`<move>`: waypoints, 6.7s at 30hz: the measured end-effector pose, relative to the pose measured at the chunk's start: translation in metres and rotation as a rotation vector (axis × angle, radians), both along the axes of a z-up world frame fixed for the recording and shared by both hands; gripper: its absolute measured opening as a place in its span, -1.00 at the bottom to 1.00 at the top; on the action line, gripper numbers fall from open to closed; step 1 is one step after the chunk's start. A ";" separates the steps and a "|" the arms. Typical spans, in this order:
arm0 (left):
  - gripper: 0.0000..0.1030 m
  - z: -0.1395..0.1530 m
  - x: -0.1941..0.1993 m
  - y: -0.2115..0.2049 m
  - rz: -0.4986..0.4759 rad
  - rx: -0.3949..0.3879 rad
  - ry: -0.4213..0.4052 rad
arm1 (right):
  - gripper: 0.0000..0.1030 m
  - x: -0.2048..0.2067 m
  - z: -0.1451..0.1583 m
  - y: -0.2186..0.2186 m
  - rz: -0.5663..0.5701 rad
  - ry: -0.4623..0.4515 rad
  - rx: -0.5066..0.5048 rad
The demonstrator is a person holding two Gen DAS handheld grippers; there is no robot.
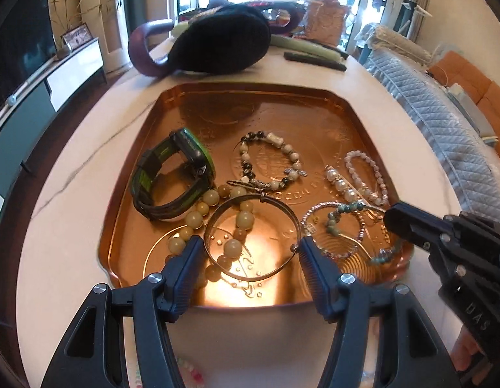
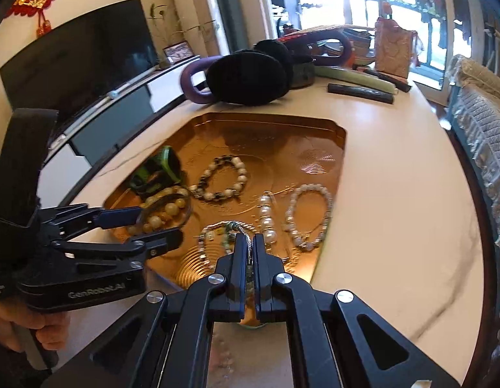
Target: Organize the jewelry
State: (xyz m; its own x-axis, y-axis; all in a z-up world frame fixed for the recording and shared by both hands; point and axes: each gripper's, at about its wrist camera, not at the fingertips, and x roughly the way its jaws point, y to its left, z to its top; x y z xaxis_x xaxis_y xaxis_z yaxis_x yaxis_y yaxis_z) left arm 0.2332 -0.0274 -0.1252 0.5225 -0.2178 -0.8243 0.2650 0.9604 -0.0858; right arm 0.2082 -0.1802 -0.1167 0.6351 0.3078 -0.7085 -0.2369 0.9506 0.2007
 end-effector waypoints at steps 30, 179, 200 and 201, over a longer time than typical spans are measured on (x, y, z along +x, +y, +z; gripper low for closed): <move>0.71 0.069 -0.105 0.101 0.018 0.123 -0.263 | 0.00 -0.085 0.071 -0.007 0.026 -0.121 0.053; 0.97 0.170 -0.146 0.015 0.145 -0.037 -0.313 | 0.46 -0.109 0.139 0.027 -0.126 -0.152 -0.050; 0.97 0.132 -0.216 0.004 0.195 0.127 -0.248 | 0.47 -0.190 0.087 0.022 -0.181 -0.053 -0.014; 0.97 0.131 -0.215 0.004 0.193 0.131 -0.246 | 0.47 -0.187 0.086 0.022 -0.172 -0.049 -0.014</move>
